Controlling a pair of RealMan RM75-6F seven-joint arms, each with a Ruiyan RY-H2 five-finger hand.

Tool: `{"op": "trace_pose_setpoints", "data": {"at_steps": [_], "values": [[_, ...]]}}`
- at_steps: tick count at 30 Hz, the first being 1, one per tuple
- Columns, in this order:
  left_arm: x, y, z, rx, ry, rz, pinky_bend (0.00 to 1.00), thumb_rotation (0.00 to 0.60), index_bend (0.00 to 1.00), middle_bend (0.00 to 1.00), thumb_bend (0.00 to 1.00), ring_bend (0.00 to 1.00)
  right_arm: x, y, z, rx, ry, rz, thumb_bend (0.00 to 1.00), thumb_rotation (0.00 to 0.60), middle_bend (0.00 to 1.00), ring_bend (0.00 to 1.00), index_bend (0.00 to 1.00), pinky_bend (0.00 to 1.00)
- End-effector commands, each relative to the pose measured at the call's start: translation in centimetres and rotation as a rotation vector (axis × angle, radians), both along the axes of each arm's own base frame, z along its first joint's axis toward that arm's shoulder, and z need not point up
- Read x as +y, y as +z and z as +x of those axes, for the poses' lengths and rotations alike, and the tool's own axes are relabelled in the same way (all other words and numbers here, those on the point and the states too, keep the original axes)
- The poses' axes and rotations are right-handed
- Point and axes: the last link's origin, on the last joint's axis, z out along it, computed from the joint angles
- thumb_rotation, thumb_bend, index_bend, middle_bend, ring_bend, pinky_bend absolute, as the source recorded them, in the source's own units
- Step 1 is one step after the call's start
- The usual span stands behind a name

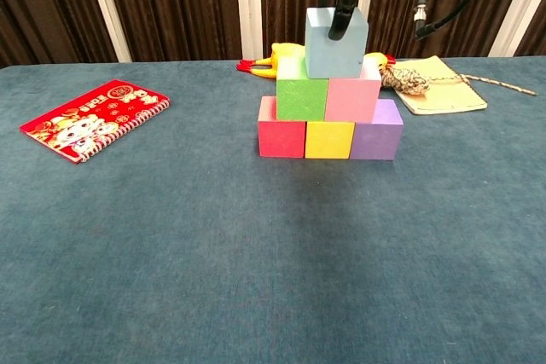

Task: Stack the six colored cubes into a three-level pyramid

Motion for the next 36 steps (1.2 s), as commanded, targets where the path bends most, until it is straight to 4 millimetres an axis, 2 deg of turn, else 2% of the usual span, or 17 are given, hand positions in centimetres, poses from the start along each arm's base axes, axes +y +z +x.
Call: {"op": "trace_pose_setpoints", "data": {"at_steps": [1, 7, 12, 16, 18, 23, 25, 26, 27, 30, 32, 34, 36], "values": [[0.0, 0.0, 0.0, -0.001, 0.000, 0.001, 0.03, 0.600, 0.19, 0.01, 0.18, 0.00, 0.1, 0.1, 0.0, -0.001, 0.000, 0.001, 0.33, 0.600, 0.16, 0.00, 0.15, 0.00], [0.0, 0.0, 0.0, 0.001, -0.002, 0.000, 0.03, 0.600, 0.19, 0.01, 0.18, 0.00, 0.7, 0.6, 0.5, -0.023, 0.012, 0.008, 0.33, 0.600, 0.09, 0.00, 0.15, 0.00], [0.0, 0.0, 0.0, -0.002, -0.005, 0.003, 0.03, 0.600, 0.19, 0.01, 0.18, 0.00, 1.5, 1.8, 1.1, -0.033, 0.025, -0.001, 0.33, 0.600, 0.06, 0.00, 0.11, 0.00], [0.2, -0.1, -0.1, -0.001, -0.003, -0.008, 0.03, 0.600, 0.19, 0.00, 0.18, 0.00, 3.6, 4.4, 2.4, -0.054, 0.045, 0.004, 0.33, 0.600, 0.06, 0.00, 0.09, 0.00], [0.3, -0.3, -0.1, 0.000, -0.007, -0.014, 0.03, 0.600, 0.19, 0.00, 0.18, 0.00, 4.5, 6.0, 3.4, -0.147, 0.082, -0.005, 0.33, 0.600, 0.04, 0.00, 0.06, 0.00], [0.3, -0.7, 0.1, -0.007, -0.020, -0.032, 0.03, 0.600, 0.17, 0.00, 0.18, 0.00, 7.4, 10.2, 2.9, -0.191, 0.184, -0.074, 0.33, 0.600, 0.03, 0.00, 0.03, 0.00], [0.2, -0.9, 0.3, -0.011, -0.030, -0.045, 0.03, 0.600, 0.15, 0.00, 0.18, 0.00, 9.0, 11.8, 1.6, -0.182, 0.228, -0.122, 0.33, 0.600, 0.03, 0.00, 0.02, 0.00], [0.1, -1.0, 0.5, -0.013, -0.037, -0.054, 0.03, 0.600, 0.15, 0.00, 0.18, 0.00, 10.3, 12.7, 0.3, -0.177, 0.250, -0.150, 0.33, 0.600, 0.03, 0.00, 0.01, 0.00], [0.0, -1.1, 0.7, -0.016, -0.045, -0.065, 0.03, 0.600, 0.15, 0.00, 0.18, 0.00, 11.0, 13.7, -1.6, -0.175, 0.250, -0.193, 0.33, 0.600, 0.03, 0.00, 0.01, 0.00], [-0.4, -1.0, 1.0, -0.016, -0.053, -0.073, 0.03, 0.600, 0.15, 0.00, 0.18, 0.00, 11.3, 14.6, -5.6, -0.185, 0.285, -0.227, 0.33, 0.600, 0.03, 0.00, 0.01, 0.00], [-0.8, -0.8, 1.3, -0.023, -0.064, -0.067, 0.03, 0.600, 0.15, 0.00, 0.18, 0.00, 12.6, 15.3, -9.6, -0.190, 0.302, -0.280, 0.33, 0.600, 0.03, 0.00, 0.01, 0.00], [-1.1, -0.7, 1.6, -0.039, -0.080, -0.065, 0.03, 0.600, 0.15, 0.00, 0.18, 0.00, 14.7, 15.5, -12.8, -0.199, 0.329, -0.351, 0.33, 0.600, 0.03, 0.00, 0.01, 0.00], [-1.6, -0.6, 2.1, -0.053, -0.101, -0.064, 0.03, 0.600, 0.15, 0.00, 0.18, 0.00, 17.6, 15.6, -15.6, -0.202, 0.344, -0.430, 0.33, 0.600, 0.03, 0.00, 0.01, 0.00]]}}
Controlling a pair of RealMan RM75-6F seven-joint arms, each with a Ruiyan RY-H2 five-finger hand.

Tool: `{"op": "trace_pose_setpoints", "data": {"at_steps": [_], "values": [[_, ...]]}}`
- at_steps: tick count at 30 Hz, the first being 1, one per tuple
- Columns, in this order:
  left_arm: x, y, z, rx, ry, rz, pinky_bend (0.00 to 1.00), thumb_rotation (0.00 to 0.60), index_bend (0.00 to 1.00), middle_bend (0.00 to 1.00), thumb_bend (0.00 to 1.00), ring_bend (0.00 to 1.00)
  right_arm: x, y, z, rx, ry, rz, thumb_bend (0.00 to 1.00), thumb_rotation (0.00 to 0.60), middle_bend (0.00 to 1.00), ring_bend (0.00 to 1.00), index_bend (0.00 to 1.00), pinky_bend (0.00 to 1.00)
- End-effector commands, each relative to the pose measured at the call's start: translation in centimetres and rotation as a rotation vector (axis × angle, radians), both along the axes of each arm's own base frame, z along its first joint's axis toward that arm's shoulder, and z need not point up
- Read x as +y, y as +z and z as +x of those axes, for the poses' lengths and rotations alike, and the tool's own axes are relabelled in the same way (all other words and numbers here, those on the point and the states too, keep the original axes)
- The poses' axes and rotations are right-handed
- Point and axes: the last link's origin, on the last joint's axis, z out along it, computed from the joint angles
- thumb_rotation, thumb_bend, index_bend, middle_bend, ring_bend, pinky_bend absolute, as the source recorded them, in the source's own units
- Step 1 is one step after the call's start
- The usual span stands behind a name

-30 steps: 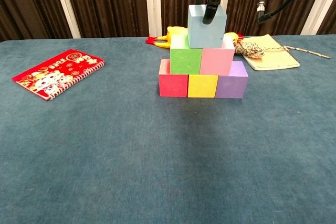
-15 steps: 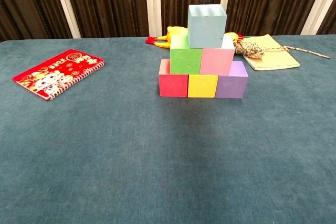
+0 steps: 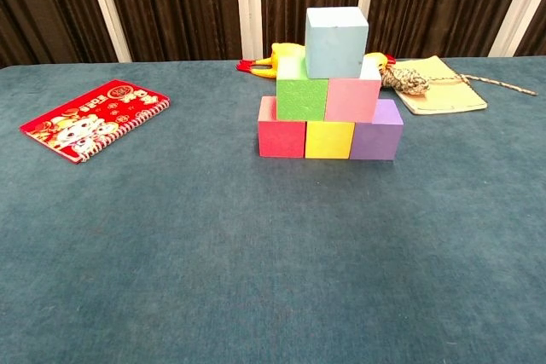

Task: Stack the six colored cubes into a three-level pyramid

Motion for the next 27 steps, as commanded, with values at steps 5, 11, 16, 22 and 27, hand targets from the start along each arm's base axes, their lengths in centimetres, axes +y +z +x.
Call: {"op": "trace_pose_setpoints", "data": {"at_steps": [5, 11, 16, 22, 27], "values": [[-2.0, 0.2, 1.4, -0.035, -0.051, -0.016, 0.03, 0.600, 0.15, 0.00, 0.18, 0.00, 12.5, 0.6, -17.6, -0.050, -0.002, -0.275, 0.33, 0.600, 0.03, 0.00, 0.01, 0.00], [-3.4, 0.2, 1.5, -0.033, -0.034, -0.028, 0.03, 0.600, 0.15, 0.00, 0.18, 0.00, 15.4, -1.5, -22.3, 0.008, -0.040, -0.308, 0.33, 0.600, 0.03, 0.00, 0.01, 0.00], [-3.7, 0.4, 1.2, -0.031, -0.023, -0.028, 0.03, 0.600, 0.15, 0.00, 0.18, 0.00, 16.5, -2.7, -24.1, 0.070, -0.066, -0.352, 0.33, 0.600, 0.03, 0.00, 0.01, 0.00], [-4.0, 0.7, 0.8, -0.026, -0.016, -0.016, 0.03, 0.600, 0.15, 0.00, 0.18, 0.00, 16.6, -3.5, -25.7, 0.152, -0.106, -0.405, 0.33, 0.600, 0.03, 0.00, 0.01, 0.00], [-4.1, 0.5, 0.8, -0.013, -0.009, -0.028, 0.03, 0.600, 0.15, 0.00, 0.18, 0.00, 16.7, -3.9, -26.7, 0.160, -0.121, -0.405, 0.33, 0.600, 0.03, 0.00, 0.01, 0.00]]}}
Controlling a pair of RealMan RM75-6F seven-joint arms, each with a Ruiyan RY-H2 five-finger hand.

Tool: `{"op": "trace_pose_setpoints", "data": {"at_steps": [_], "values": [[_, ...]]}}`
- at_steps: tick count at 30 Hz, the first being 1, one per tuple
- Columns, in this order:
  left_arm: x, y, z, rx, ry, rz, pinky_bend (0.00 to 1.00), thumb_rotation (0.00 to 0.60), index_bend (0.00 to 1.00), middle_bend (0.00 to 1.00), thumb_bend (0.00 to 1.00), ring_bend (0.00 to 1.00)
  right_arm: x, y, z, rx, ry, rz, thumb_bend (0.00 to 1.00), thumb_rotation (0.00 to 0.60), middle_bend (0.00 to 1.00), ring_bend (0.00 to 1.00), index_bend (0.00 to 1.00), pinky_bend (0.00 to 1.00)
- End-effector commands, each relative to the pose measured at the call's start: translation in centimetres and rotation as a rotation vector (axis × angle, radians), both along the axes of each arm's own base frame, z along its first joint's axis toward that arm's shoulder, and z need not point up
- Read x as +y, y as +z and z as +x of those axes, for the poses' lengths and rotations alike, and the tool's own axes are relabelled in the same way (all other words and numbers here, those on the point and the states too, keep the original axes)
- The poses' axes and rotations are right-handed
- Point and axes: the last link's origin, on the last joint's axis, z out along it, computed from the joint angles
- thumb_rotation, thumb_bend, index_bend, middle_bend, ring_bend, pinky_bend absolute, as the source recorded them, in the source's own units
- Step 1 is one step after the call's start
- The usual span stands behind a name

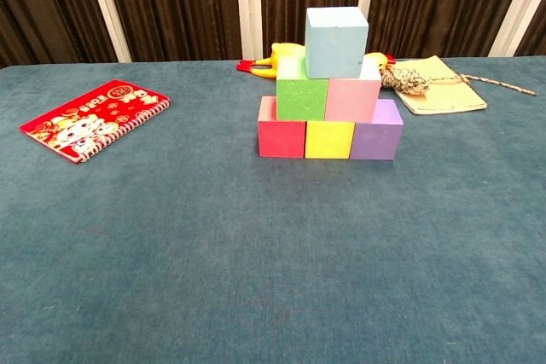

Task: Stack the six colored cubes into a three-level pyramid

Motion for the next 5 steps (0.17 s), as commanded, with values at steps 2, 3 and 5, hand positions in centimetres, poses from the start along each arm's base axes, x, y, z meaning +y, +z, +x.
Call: {"op": "trace_pose_setpoints", "data": {"at_steps": [2, 3, 5], "values": [[0.00, -0.19, 0.01, 0.009, 0.007, -0.008, 0.03, 0.600, 0.15, 0.00, 0.18, 0.00, 0.09, -0.22, -0.62, -0.014, -0.013, 0.014, 0.33, 0.600, 0.03, 0.00, 0.01, 0.00], [0.02, -0.22, 0.05, 0.010, 0.007, -0.008, 0.03, 0.600, 0.15, 0.00, 0.18, 0.00, 0.05, -0.18, -0.62, -0.016, -0.010, 0.016, 0.33, 0.600, 0.03, 0.00, 0.01, 0.00], [0.04, -0.25, 0.14, 0.012, 0.002, -0.007, 0.03, 0.600, 0.15, 0.00, 0.18, 0.00, 0.03, -0.13, -0.63, -0.017, -0.006, 0.014, 0.33, 0.600, 0.03, 0.00, 0.01, 0.00]]}}
